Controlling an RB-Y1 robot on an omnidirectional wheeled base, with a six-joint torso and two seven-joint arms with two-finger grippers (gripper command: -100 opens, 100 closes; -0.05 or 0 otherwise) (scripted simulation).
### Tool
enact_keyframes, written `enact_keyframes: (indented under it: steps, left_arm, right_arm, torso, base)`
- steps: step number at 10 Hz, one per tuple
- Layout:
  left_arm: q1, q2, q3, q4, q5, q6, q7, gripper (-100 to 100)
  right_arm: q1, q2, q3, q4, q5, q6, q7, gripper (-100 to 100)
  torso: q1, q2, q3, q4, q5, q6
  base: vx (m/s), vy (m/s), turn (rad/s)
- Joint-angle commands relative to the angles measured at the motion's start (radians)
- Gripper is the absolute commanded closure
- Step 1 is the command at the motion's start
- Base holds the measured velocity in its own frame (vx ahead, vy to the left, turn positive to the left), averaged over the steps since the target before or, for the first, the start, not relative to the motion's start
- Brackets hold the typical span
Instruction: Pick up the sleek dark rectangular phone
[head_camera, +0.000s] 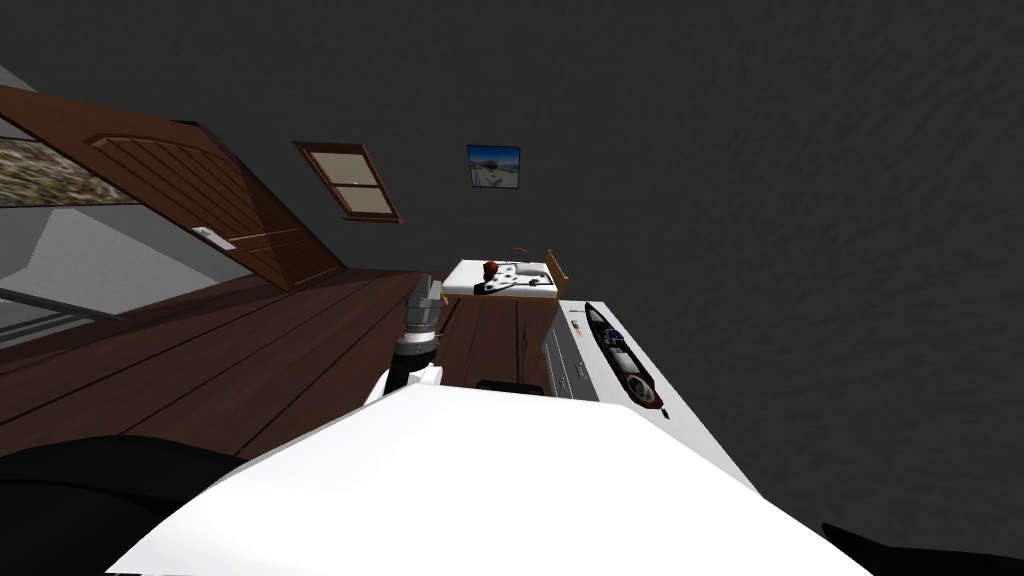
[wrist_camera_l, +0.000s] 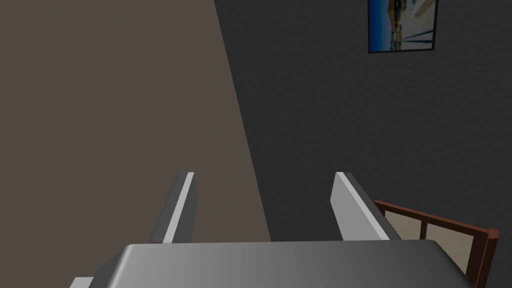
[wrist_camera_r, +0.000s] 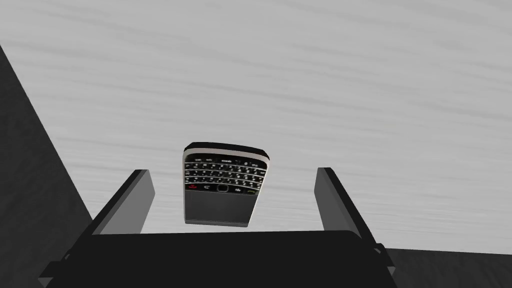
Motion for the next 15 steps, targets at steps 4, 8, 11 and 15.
enact_keyframes:
  steps: [4,8,11,15]
  left_arm:
    - [0.0,0.0,0.0,0.0,0.0,0.0,0.0,0]
    - [0.0,0.0,0.0,0.0,0.0,0.0,0.0,0]
    - [0.0,0.0,0.0,0.0,0.0,0.0,0.0,0]
    - [0.0,0.0,0.0,0.0,0.0,0.0,0.0,0]
  right_arm:
    - [-0.009,0.024,0.028,0.029,-0.035,-0.003,-0.002,0]
    - [-0.018,0.107,-0.006,0.106,0.036,0.018,-0.018,-100]
    - [-0.024,0.094,0.011,0.096,0.024,0.012,-0.019,100]
    - [-0.024,0.094,0.011,0.096,0.023,0.013,-0.019,0]
  torso:
    - [-0.006,0.001,0.0,0.0,-0.002,0.0]
    - [0.001,0.0,0.0,0.0,0.0,0.0]
    - [0.002,0.0,0.0,0.0,0.001,0.0]
    - [0.0,0.001,0.001,0.001,-0.001,-0.001]
  base:
    - [-0.009,-0.11,0.059]
    - [0.006,-0.01,-0.01]
    - [0.0,0.0,0.0]
    - [0.0,0.0,0.0]
